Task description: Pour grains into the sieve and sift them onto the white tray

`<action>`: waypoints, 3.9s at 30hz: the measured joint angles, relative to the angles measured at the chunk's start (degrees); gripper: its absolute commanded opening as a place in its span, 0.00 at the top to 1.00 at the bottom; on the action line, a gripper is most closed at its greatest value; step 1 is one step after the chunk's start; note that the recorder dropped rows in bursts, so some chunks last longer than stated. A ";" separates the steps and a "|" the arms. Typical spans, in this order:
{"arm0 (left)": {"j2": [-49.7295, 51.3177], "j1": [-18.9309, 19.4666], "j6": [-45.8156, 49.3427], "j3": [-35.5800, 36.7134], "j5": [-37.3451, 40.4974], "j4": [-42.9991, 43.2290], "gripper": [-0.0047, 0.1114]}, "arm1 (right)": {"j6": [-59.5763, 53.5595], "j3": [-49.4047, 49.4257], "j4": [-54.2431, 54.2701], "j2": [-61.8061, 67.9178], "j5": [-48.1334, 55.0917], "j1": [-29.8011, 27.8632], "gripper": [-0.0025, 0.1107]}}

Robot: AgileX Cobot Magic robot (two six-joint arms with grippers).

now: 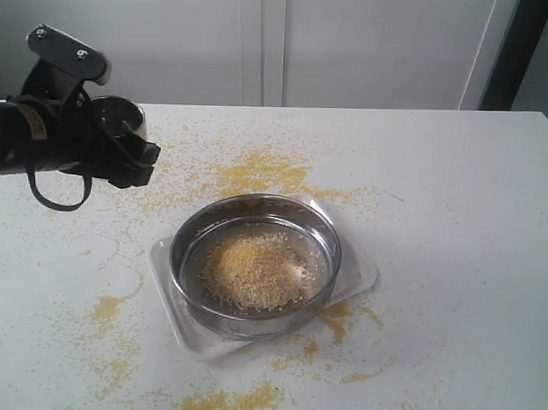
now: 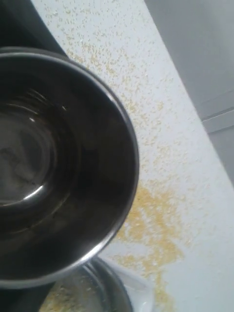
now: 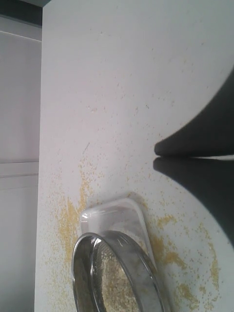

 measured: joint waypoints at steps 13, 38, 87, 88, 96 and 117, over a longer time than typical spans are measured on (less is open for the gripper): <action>18.43 5.71 -2.40 -2.88 -24.93 -3.78 0.96 | 0.00 0.00 0.00 0.00 0.00 0.00 0.98; 41.86 5.71 -17.23 -20.04 -29.79 6.17 0.96 | 0.00 0.00 0.00 0.00 0.00 0.00 0.98; 18.06 5.71 -72.56 -20.06 -3.80 59.63 0.13 | 0.00 0.00 0.00 0.00 0.00 0.00 0.98; 17.27 5.71 -75.01 -19.93 -3.90 62.17 0.18 | 0.00 0.00 0.00 0.00 0.00 0.00 0.98; 10.77 5.71 -92.79 -17.72 -3.41 81.47 0.96 | 0.00 0.00 0.00 0.00 0.00 0.00 0.98; 0.24 5.71 -53.00 -14.78 38.78 70.02 0.96 | 0.00 0.00 0.00 0.00 0.00 0.00 0.98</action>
